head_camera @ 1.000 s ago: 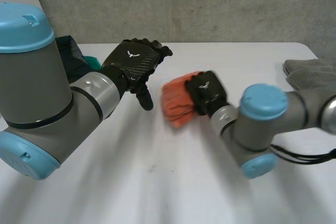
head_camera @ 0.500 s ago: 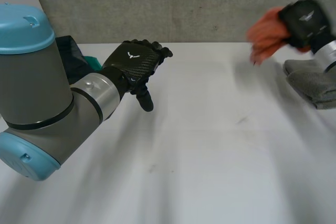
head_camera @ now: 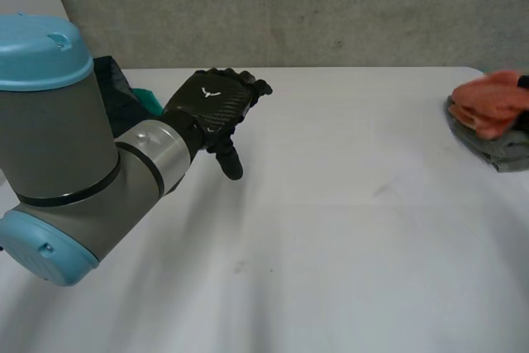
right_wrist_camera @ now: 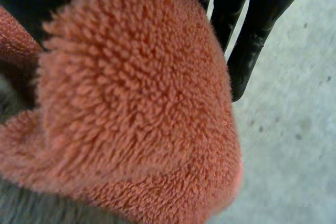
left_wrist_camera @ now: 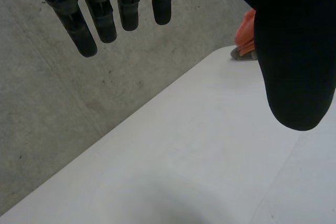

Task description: Fold the laundry.

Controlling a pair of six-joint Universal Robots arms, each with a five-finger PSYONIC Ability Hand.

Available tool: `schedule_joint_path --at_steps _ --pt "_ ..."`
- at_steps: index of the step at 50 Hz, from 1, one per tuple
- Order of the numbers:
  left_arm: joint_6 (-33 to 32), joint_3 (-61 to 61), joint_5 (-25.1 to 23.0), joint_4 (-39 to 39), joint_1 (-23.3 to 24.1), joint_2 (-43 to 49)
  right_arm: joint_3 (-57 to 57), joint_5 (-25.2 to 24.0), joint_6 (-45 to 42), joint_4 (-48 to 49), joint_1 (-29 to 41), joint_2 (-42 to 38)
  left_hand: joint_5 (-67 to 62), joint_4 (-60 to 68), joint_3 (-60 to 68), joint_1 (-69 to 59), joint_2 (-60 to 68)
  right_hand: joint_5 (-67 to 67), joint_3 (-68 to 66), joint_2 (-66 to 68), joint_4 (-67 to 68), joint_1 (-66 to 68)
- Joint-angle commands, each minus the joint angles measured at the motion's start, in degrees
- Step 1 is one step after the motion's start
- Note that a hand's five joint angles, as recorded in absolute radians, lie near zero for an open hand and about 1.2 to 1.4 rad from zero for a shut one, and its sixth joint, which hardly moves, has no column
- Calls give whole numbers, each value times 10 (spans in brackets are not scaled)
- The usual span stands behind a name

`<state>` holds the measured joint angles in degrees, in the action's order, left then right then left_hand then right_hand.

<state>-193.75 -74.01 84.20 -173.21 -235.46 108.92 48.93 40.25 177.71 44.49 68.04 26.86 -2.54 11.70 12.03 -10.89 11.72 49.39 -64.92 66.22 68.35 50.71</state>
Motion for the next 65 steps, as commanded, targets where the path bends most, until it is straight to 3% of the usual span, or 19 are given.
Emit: schedule_joint_path --at_steps 1,3,4,6,7,10,19,23,26,27,30,31,35,42,51,56,61,65 --pt "5 0 0 0 0 2 40 -27 -26 -1 -36 -1 6 2 -1 -10 2 206 -151 138 117 293" --pt "5 0 0 0 1 2 44 -31 -25 -1 -38 4 6 2 -1 -10 2 206 -151 138 117 293" --pt "5 0 0 0 1 2 46 -33 -24 -1 -40 11 6 2 -1 -10 2 -33 88 -101 -123 54" --pt "5 0 0 0 1 2 45 -34 -23 -4 -48 19 6 2 -1 -10 2 -260 315 -328 -350 -173" --pt "5 0 0 0 1 2 45 -34 -24 -7 -52 20 6 2 -1 -10 2 -263 318 -331 -352 -176" --pt "5 -1 0 0 2 2 47 -32 -26 -20 -60 25 8 0 -3 -8 0 -470 526 -539 -560 -384" --pt "6 -1 1 1 5 -1 97 4 -84 -144 -87 110 8 0 -3 -8 0 -494 549 -562 -583 -407" --pt "11 -2 -1 2 7 -6 121 59 -203 -203 -113 144 8 0 -3 -8 0 -494 549 -562 -583 -407" --pt "23 -2 -4 3 11 -8 122 134 -326 -246 -127 145 8 0 -3 -8 0 -494 549 -562 -583 -407" --pt "25 -2 -4 3 11 -8 118 185 -396 -261 -130 145 8 0 -3 -8 0 -494 549 -562 -583 -407" --pt "32 -2 -6 4 12 -16 112 260 -482 -267 -130 148 10 -1 -5 -7 -2 -494 549 -562 -583 -407" --pt "32 -3 -8 4 13 -19 107 311 -531 -267 -131 151 10 -1 -5 -7 -2 -494 549 -562 -583 -407" --pt "33 -16 -60 2 15 -30 94 388 -558 -258 -132 160 10 -1 -5 -7 -2 -494 549 -562 -583 -407" --pt "36 -31 -121 0 12 -56 111 397 -453 -252 -88 262 11 -3 -6 -5 -3 -494 549 -562 -583 -407" --pt "33 -38 -127 -10 9 -62 209 374 -266 -247 39 385 11 -3 -6 -5 -3 -494 549 -562 -583 -407" --pt "34 -38 -125 -26 -11 -62 336 292 -188 -217 162 472 13 -5 -8 -3 -5 -494 549 -562 -583 -407" --pt "27 -40 -115 -48 -54 -72 461 222 -177 -175 248 521 16 -8 -11 0 -8 -494 549 -562 -583 -407" --pt "26 -41 -102 -95 -130 -77 538 202 -178 -144 329 536 25 -17 -20 8 -17 -494 549 -562 -583 -407"
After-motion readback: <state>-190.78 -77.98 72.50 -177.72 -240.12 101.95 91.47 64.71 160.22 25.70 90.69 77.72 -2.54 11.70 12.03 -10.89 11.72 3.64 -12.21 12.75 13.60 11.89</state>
